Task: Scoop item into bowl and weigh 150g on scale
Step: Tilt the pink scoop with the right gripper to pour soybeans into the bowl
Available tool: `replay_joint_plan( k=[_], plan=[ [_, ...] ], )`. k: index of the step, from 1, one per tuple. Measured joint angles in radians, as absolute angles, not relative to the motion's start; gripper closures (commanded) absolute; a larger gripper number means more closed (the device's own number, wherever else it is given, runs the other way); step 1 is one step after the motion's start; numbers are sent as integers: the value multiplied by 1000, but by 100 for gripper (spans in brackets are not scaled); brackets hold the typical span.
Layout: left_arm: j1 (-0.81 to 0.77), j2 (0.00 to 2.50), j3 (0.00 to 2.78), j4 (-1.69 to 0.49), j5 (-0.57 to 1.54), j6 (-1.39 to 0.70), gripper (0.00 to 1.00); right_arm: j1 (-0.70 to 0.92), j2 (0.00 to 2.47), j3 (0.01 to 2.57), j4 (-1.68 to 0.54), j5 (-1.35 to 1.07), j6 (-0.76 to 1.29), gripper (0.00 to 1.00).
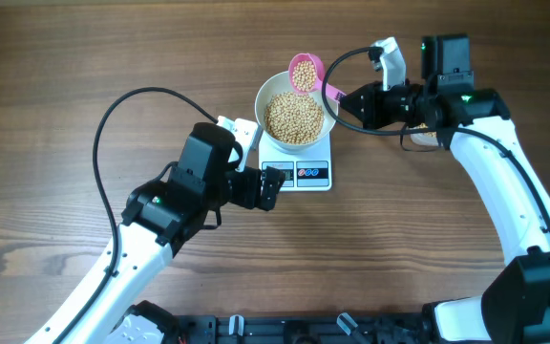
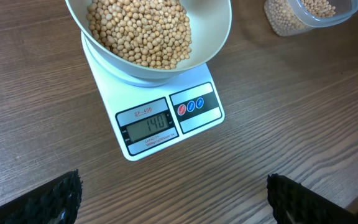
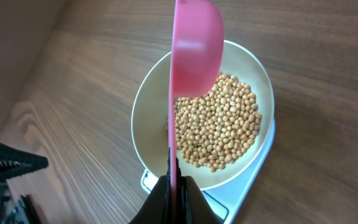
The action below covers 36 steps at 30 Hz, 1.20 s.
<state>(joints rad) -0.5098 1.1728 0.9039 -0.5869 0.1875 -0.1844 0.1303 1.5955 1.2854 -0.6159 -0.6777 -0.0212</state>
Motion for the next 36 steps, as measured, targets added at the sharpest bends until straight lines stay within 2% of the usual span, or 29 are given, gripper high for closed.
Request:
replay_joint_plan(
  k=[36],
  plan=[
    [-510, 1173, 904, -587, 187, -184, 0, 146, 1506, 1285, -702, -502, -246, 96]
  ],
)
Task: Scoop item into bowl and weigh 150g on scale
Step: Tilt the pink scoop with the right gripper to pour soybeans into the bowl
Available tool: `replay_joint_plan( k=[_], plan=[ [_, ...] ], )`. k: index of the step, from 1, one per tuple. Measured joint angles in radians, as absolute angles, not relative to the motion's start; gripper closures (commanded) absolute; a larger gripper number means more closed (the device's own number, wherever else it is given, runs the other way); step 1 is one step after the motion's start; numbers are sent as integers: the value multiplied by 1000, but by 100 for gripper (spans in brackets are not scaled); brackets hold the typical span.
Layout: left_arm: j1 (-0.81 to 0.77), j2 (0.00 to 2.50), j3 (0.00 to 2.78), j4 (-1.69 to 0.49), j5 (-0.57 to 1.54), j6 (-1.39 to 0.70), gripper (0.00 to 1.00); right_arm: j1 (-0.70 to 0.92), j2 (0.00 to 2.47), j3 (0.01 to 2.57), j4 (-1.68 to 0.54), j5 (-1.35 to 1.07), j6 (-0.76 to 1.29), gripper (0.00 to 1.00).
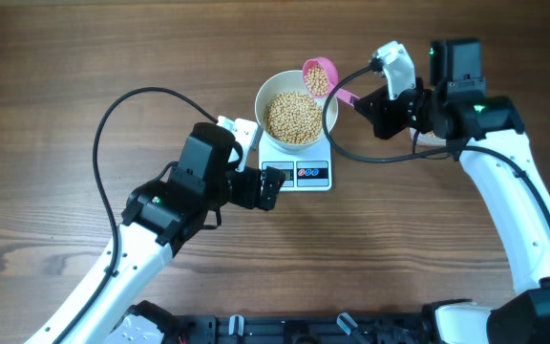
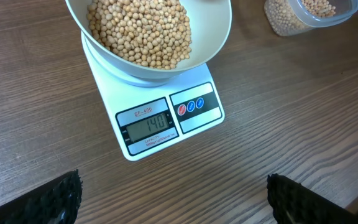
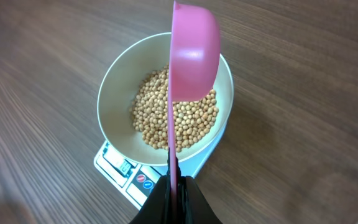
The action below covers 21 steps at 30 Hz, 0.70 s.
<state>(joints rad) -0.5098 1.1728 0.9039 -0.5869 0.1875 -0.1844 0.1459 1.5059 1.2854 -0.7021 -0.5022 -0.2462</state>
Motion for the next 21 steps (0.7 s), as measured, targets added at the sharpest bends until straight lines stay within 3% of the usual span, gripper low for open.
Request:
replay_joint_plan(
  k=[8, 21],
  plan=[
    [-510, 1173, 904, -587, 187, -184, 0, 228, 1506, 1285, -693, -451, -291, 96],
    [-510, 1173, 904, -587, 187, -184, 0, 233, 1506, 1285, -648, -443, -294, 96]
  ],
)
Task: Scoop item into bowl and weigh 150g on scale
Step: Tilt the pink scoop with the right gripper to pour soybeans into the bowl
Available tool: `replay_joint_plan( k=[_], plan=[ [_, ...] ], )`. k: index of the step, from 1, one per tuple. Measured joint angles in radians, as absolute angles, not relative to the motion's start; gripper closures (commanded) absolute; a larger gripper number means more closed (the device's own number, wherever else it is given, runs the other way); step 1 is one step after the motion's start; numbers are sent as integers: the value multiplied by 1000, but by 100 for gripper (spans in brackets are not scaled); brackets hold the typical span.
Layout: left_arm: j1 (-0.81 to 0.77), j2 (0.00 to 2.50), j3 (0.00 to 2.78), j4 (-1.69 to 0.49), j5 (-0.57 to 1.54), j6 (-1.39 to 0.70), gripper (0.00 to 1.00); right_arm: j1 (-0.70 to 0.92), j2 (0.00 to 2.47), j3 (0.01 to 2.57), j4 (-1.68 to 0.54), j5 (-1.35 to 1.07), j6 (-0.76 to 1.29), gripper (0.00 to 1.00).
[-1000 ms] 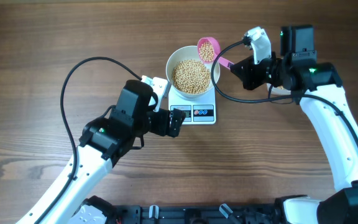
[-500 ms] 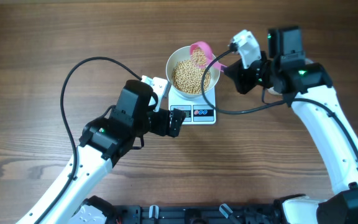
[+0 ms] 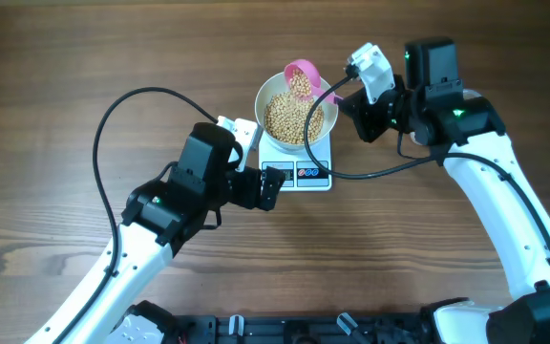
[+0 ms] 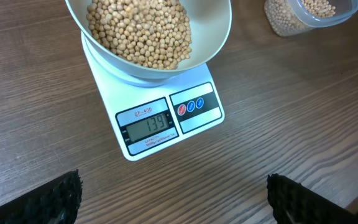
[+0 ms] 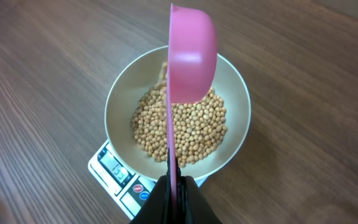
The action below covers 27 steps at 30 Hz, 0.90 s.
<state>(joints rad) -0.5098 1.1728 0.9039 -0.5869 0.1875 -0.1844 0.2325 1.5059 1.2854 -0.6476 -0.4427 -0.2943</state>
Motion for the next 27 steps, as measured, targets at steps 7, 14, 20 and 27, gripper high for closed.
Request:
replay_joint_plan(
  k=[7, 14, 20, 27],
  plan=[
    [-510, 1173, 904, -587, 187, -184, 0, 233, 1506, 1285, -648, -443, -293, 96],
    [-510, 1173, 904, -587, 187, -184, 0, 233, 1506, 1285, -649, -443, -258, 96],
    [-510, 1173, 904, -587, 187, -184, 0, 233, 1506, 1285, -649, -443, -248, 96],
    [-510, 1173, 904, -587, 187, -184, 0, 233, 1506, 1285, -649, -400, -268, 96]
  ],
)
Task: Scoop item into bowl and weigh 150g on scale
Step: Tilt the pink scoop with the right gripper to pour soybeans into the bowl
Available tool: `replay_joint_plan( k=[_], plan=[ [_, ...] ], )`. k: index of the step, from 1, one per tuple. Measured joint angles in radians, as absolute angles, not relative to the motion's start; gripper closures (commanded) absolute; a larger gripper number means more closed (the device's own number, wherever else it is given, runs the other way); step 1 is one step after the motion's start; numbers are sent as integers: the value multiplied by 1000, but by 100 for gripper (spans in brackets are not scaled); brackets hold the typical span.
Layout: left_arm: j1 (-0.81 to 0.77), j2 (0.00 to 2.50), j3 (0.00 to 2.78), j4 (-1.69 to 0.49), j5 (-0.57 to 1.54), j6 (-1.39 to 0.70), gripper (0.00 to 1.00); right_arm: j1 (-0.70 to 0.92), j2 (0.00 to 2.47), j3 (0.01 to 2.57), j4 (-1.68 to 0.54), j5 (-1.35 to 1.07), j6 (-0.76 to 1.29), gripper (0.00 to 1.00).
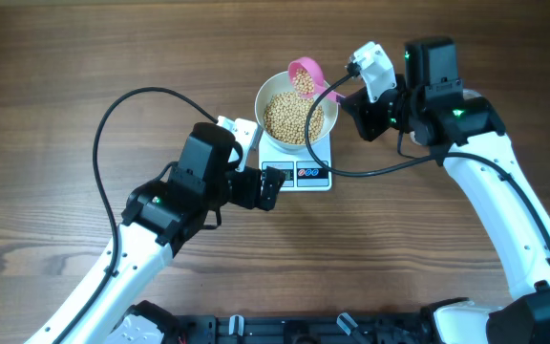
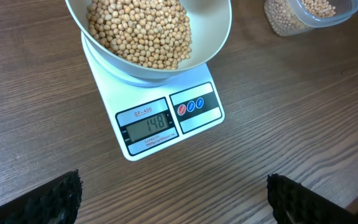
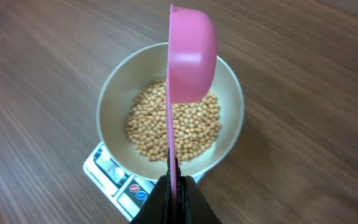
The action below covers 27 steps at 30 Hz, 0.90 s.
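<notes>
A white bowl (image 1: 296,115) of tan beans (image 2: 140,31) stands on a white scale (image 2: 166,121) whose display (image 2: 149,124) reads 148. My right gripper (image 3: 178,186) is shut on the handle of a pink scoop (image 3: 190,53), held tilted over the bowl's far rim (image 1: 304,76), some beans still in it. My left gripper (image 2: 173,199) stays open just in front of the scale, nothing between its fingers (image 2: 48,199).
A clear container of beans (image 2: 306,14) sits to the right of the scale, mostly hidden under my right arm in the overhead view. Cables from both arms loop over the wooden table (image 1: 65,57).
The scale reading went from 139 to 148 and more beans lie in the bowl. The scoop is tipped a little further over the bowl. My left gripper has not moved.
The scoop was held full above the bowl's far right rim with the scale at 140. It then stood off to the right, still 140. Then it was over the bowl, tilted, at 139. Now the display shows 148.
</notes>
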<state>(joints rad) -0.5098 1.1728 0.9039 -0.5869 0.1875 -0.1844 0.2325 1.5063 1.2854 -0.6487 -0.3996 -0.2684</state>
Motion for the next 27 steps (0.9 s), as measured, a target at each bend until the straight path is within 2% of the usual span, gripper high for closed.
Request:
replay_joint_plan(
  k=[27],
  plan=[
    [-510, 1173, 904, -587, 187, -184, 0, 233, 1506, 1285, -645, -353, -352, 96]
  ],
)
